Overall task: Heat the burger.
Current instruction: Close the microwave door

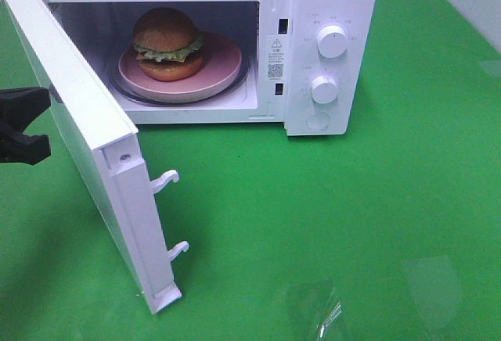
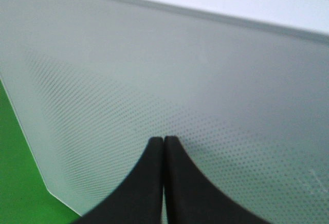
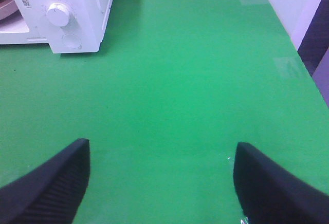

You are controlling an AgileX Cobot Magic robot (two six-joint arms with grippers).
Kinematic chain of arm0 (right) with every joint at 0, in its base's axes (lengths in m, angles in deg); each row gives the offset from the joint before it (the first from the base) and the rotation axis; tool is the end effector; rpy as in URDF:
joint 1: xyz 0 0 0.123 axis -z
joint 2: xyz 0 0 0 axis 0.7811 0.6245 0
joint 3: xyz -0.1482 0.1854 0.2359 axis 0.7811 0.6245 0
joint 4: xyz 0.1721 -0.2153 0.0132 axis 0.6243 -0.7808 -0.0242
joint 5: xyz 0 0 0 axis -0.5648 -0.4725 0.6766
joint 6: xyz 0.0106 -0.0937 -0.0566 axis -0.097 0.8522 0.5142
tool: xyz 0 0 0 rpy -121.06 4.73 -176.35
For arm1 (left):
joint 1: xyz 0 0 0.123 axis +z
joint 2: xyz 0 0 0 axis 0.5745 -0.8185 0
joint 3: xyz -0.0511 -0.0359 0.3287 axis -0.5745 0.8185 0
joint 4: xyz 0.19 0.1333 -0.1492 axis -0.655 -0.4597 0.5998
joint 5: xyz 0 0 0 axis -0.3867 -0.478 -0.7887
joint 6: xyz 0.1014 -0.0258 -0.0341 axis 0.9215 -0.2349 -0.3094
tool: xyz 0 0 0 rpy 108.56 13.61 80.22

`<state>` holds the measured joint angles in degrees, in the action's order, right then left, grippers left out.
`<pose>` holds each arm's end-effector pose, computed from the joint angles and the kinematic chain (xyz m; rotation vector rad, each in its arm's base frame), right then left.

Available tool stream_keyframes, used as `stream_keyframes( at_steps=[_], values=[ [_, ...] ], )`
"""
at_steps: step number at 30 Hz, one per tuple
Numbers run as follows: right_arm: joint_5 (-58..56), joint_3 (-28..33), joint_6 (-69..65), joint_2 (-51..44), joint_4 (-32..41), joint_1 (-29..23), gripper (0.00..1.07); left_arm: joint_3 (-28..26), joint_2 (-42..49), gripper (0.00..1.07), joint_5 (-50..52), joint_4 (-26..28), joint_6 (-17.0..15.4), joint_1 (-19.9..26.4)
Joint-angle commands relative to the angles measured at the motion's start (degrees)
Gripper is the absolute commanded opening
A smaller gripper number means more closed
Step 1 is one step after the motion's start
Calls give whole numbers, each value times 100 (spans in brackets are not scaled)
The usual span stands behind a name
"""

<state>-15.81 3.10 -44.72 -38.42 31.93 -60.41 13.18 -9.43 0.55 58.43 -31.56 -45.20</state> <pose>-0.0131 -0.0196 0.2865 0.0605 1.9804 0.0210 0.2425 -0.0741 0.2049 0.4062 1.7721 -0.3381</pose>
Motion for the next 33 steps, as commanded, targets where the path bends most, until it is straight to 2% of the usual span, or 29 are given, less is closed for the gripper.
stream_keyframes(
  at_steps=[1,2,4,14,18,19,20,21,29,30,33],
  values=[
    [34,0,-11,-155,0,29,73,-195,-223,0,69,510,212,-372],
    [34,0,-11,-155,0,29,73,-195,-223,0,69,510,212,-372],
    [34,0,-11,-155,0,29,73,-447,-424,0,17,716,218,-659],
    [34,0,-11,-155,0,29,73,-1008,-963,0,0,1140,229,-1134],
    [34,0,-11,-155,0,29,73,-1346,-1226,0,-166,1495,481,-1432],
    [34,0,-11,-155,0,29,73,-1495,-1335,0,-206,1753,716,-1604],
    [34,0,-11,-155,0,29,73,-1495,-1335,0,-206,1753,716,-1604],
    [34,0,-11,-155,0,29,73,-1662,-1455,0,-235,1994,957,-1742],
    [34,0,-11,-155,0,29,73,-2217,-1862,0,-407,2504,1123,-2040],
    [34,0,-11,-155,0,29,73,-2429,-2000,0,-544,2607,1192,-2120],
    [34,0,-11,-155,0,29,73,-2527,-2051,0,-584,2676,1243,-2149]
  ],
)
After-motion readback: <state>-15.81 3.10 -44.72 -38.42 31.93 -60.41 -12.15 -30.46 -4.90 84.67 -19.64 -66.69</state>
